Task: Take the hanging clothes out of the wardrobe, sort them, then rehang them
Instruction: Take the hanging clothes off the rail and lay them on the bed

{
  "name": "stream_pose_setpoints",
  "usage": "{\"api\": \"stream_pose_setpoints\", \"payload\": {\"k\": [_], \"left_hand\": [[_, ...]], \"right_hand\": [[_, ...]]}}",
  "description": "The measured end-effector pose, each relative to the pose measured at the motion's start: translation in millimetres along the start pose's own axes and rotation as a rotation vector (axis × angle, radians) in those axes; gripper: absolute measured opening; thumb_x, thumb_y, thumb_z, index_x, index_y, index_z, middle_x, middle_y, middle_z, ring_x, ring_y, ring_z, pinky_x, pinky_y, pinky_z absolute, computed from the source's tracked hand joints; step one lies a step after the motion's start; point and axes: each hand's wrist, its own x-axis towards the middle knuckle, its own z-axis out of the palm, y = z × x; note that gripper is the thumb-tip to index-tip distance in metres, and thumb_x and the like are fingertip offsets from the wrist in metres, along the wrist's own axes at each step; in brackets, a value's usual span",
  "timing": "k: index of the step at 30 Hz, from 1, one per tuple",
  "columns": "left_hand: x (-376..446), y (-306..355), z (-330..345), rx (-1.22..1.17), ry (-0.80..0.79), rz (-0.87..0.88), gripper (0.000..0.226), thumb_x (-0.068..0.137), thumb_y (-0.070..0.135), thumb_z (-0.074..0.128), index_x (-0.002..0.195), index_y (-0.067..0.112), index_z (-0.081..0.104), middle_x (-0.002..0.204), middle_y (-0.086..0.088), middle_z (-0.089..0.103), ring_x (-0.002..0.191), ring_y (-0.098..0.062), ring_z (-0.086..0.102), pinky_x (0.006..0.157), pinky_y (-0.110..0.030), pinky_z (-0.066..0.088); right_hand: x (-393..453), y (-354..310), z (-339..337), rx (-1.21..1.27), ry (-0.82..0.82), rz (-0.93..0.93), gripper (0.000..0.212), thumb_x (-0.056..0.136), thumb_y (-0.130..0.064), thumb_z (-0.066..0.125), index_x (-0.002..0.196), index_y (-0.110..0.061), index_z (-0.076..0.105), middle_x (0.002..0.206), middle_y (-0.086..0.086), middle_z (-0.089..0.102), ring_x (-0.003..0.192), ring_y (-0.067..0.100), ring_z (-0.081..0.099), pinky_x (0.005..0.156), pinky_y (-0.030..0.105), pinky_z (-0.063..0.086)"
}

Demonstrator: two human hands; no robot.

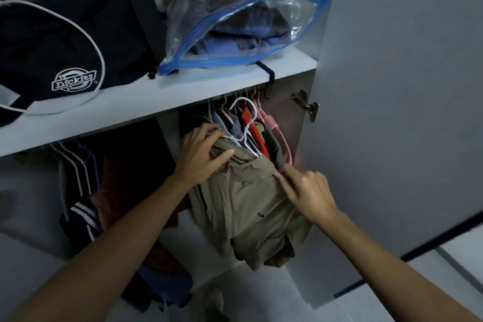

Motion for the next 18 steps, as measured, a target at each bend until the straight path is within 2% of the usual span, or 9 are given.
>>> {"api": "stream_pose_setpoints", "payload": {"k": [5, 10, 14, 18], "left_hand": [[-26, 33, 7, -0.032, -0.01, -0.038, 0.046, 0.104, 0.056, 0.042, 0.117, 0.017, 0.062, 0.12, -0.001, 0.058, 0.108, -0.027, 0.055, 0.091, -0.048, 0.046], [-33, 90, 22, -0.074, -0.045, 0.126, 0.048, 0.111, 0.052, 0.023, 0.089, 0.019, 0.049, 0.091, -0.001, 0.053, 0.089, -0.031, 0.054, 0.076, -0.046, 0.042], [-52, 157, 37, -0.201, -0.032, 0.277, 0.035, 0.111, 0.032, 0.038, 0.083, 0.015, 0.048, 0.082, -0.005, 0.052, 0.082, -0.033, 0.052, 0.074, -0.044, 0.038], [-84, 227, 45, -0.339, -0.059, 0.446, 0.041, 0.111, 0.03, 0.042, 0.078, 0.009, 0.051, 0.077, -0.006, 0.05, 0.077, -0.029, 0.049, 0.069, -0.04, 0.037]], "right_hand": [[-54, 5, -39, -0.003, 0.0, 0.024, 0.023, 0.108, -0.037, 0.05, 0.09, -0.024, 0.05, 0.064, -0.003, 0.055, 0.053, 0.026, 0.056, 0.048, 0.033, 0.038], [-124, 4, -79, -0.063, 0.018, 0.146, 0.027, 0.107, -0.037, 0.052, 0.086, -0.02, 0.052, 0.065, -0.006, 0.054, 0.054, 0.024, 0.055, 0.046, 0.039, 0.043], [-194, -9, -110, -0.136, -0.014, 0.3, 0.025, 0.106, -0.037, 0.051, 0.089, -0.019, 0.054, 0.068, -0.004, 0.059, 0.058, 0.026, 0.059, 0.047, 0.039, 0.043], [-278, -27, -148, -0.15, -0.003, 0.537, 0.026, 0.105, -0.041, 0.047, 0.092, -0.021, 0.057, 0.074, -0.006, 0.062, 0.066, 0.026, 0.062, 0.054, 0.04, 0.047]]}}
